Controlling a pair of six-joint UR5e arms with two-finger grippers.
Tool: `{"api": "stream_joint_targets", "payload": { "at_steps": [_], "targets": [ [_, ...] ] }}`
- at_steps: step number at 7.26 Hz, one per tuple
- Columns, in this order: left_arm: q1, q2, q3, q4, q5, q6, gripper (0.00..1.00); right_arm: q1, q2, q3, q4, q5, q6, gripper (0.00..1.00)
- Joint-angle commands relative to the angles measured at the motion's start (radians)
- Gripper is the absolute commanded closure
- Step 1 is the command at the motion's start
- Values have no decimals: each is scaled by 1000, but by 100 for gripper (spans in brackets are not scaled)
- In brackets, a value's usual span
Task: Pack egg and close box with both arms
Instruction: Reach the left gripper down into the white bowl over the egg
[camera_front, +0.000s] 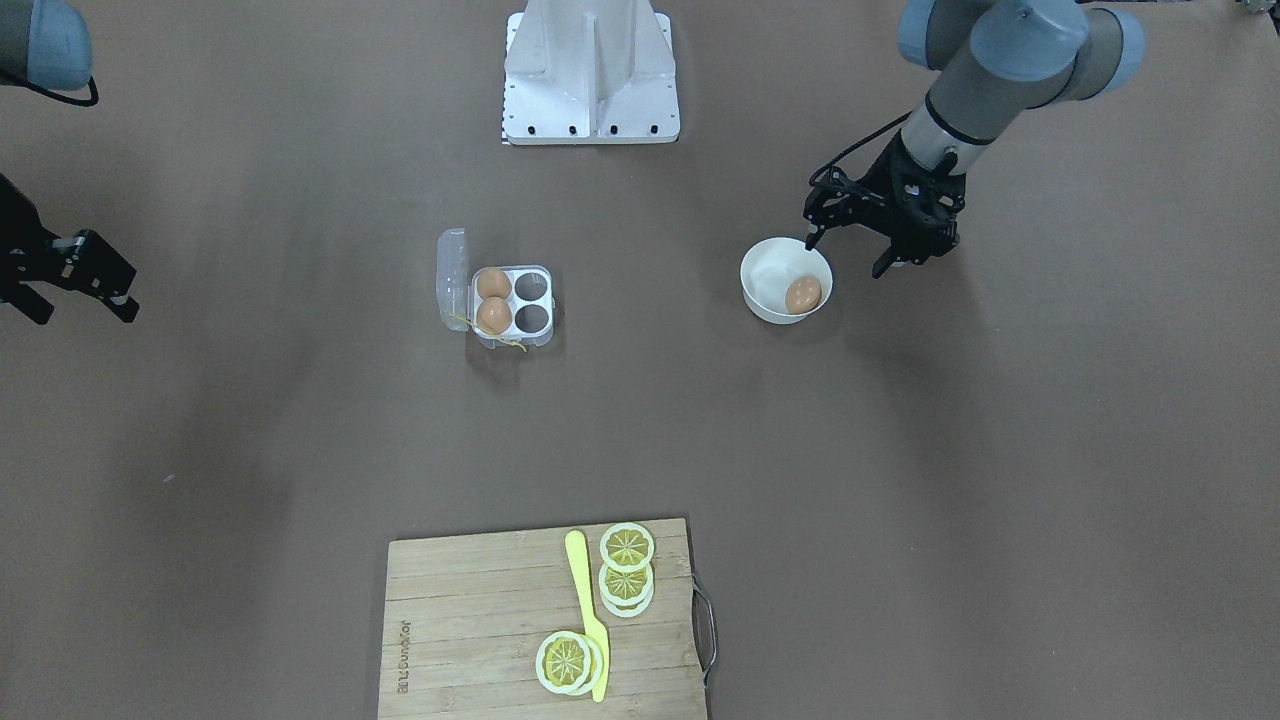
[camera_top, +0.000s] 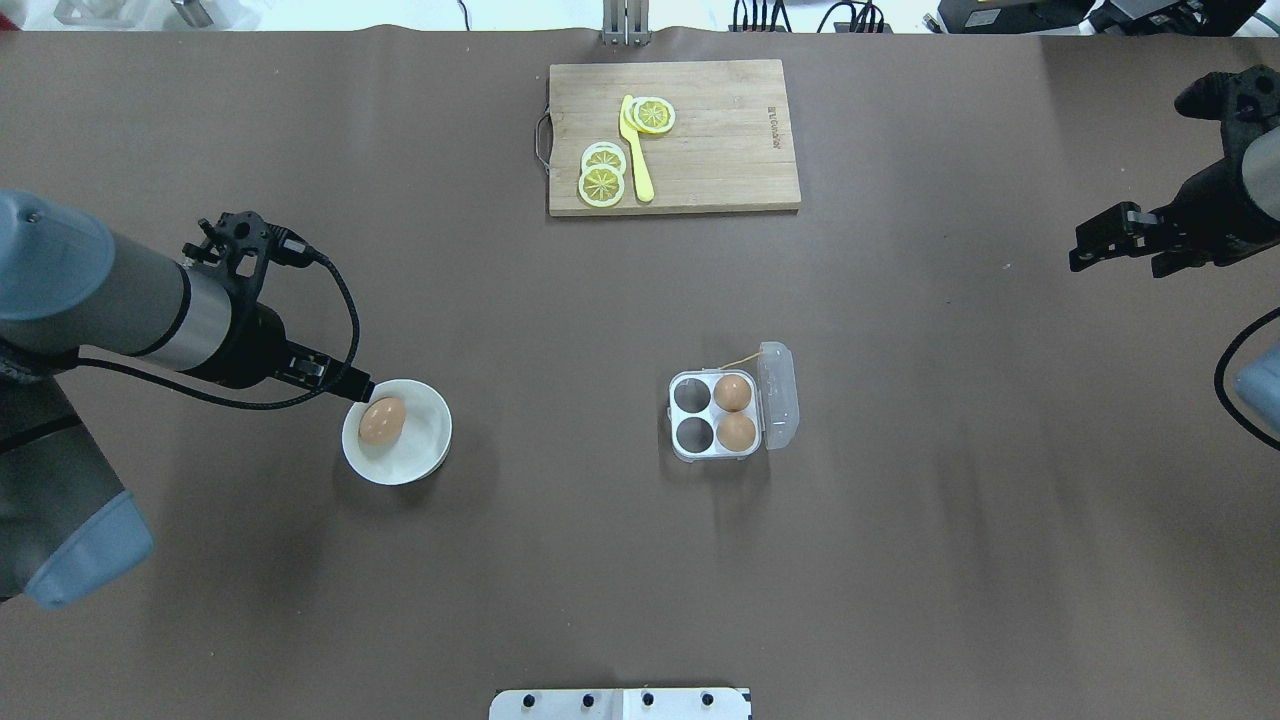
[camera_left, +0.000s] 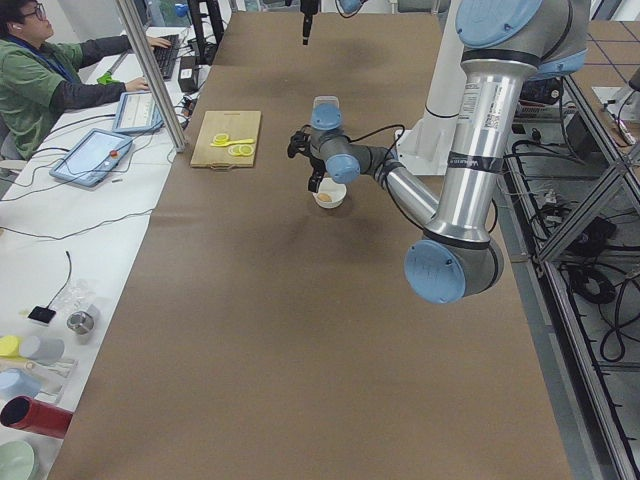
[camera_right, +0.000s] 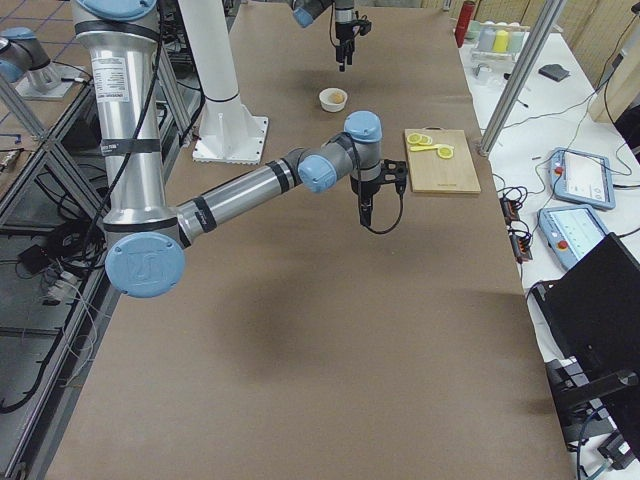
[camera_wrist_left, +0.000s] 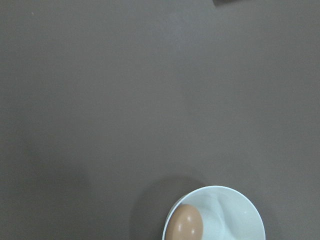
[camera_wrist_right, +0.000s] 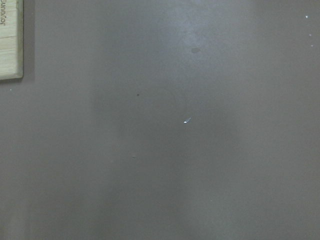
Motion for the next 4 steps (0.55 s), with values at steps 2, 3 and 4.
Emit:
{"api": "stream_joint_targets", "payload": {
  "at_steps": [2,3,4],
  "targets": [
    [55,-66,85,0,29,-44,10,-17,11,3,0,0,10,1],
    [55,-69,100,-1,27,-43,12,-17,11,1,0,0,10,1],
    [57,-69,104,-1,27,-43,15,-17,11,3,0,0,10,0]
  ]
}}
